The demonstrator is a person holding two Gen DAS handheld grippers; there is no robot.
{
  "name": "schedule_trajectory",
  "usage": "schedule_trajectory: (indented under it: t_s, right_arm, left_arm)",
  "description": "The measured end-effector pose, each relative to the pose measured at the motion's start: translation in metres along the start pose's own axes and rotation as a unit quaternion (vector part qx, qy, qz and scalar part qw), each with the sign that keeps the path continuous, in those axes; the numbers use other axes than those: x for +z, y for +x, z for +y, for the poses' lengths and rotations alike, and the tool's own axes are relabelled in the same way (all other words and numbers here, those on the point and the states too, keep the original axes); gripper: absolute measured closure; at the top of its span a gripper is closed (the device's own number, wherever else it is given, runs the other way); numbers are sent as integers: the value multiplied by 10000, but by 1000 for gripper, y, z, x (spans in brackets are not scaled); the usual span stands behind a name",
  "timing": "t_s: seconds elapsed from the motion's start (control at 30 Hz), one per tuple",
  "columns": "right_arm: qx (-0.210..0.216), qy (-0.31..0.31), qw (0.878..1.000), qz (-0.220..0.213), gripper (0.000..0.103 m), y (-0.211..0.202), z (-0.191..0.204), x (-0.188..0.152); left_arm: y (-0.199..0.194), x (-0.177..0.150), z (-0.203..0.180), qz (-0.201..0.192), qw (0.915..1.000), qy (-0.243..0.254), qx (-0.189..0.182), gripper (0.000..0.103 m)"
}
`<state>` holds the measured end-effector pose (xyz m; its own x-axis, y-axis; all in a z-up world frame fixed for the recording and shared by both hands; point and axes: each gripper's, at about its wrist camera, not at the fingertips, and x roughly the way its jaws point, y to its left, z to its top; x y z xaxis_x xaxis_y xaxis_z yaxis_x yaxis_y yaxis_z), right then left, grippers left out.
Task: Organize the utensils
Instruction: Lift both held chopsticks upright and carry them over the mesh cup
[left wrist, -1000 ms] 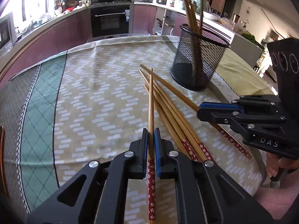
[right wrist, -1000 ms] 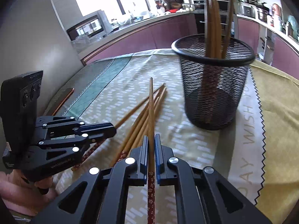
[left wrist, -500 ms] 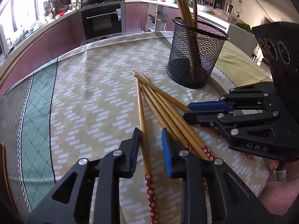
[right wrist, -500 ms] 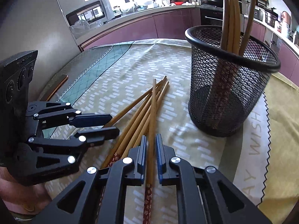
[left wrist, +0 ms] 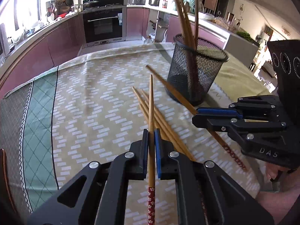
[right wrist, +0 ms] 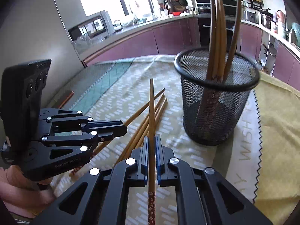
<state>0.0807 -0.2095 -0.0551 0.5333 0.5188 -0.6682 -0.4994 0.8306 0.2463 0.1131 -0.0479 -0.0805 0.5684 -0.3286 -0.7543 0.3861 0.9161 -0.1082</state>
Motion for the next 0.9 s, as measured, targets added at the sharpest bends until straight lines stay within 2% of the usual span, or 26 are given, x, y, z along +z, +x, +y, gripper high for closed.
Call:
schedule_trajectory:
  t_s: [0.2,0.5,0.9]
  right_arm:
    - [92,164,9985,-516,97,-37,-10,7]
    - [69,322,9929,-1147,97,-81,-27,17]
    - [-74,197,9857,-1674,97,-113,-35,50]
  left_arm:
    - [-38,16,1,-446,9977,-70,-508,96]
    - [-86,36,0,-1007,9899,-73,-997,96]
    - [-110,76,2,-1565,9797,-256,-1228,96]
